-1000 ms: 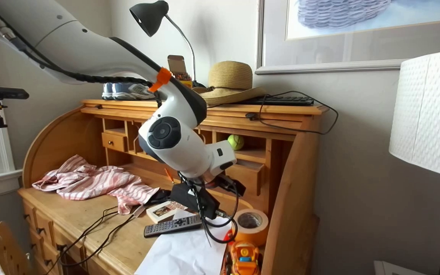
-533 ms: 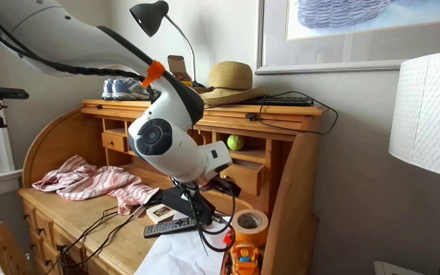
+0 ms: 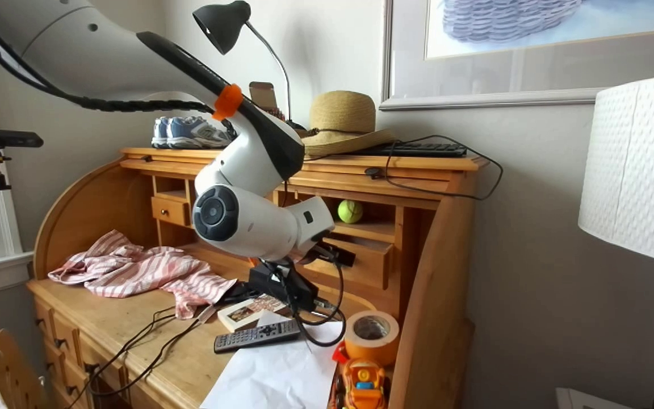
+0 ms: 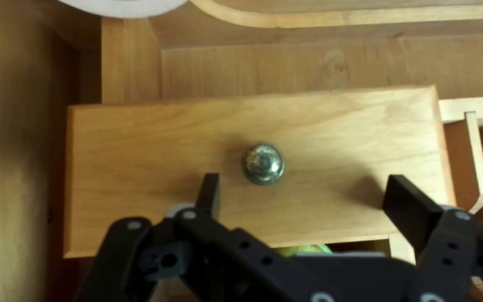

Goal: Close the drawer on the right then hang the orange masking tape on the handle of the drawer.

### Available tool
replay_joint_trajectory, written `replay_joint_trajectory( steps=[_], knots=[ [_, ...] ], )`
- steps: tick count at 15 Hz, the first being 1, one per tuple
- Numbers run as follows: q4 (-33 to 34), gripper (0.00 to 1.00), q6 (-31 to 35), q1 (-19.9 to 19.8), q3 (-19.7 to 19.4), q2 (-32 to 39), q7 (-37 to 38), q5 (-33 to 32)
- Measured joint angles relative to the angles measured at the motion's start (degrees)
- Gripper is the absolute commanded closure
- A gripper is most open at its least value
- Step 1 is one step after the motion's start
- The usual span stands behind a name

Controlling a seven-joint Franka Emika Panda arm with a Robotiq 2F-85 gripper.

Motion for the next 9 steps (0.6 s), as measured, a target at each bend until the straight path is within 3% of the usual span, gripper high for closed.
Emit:
replay_joint_trajectory(
  steps=[3,9],
  knots=[
    [4.0,0.0,0.07,1.23,0.19,2.95,-4.48,3.13],
    [12.87,0.0,2.36,2.86,-0.26,8.64,-3.52,1.96]
  ],
)
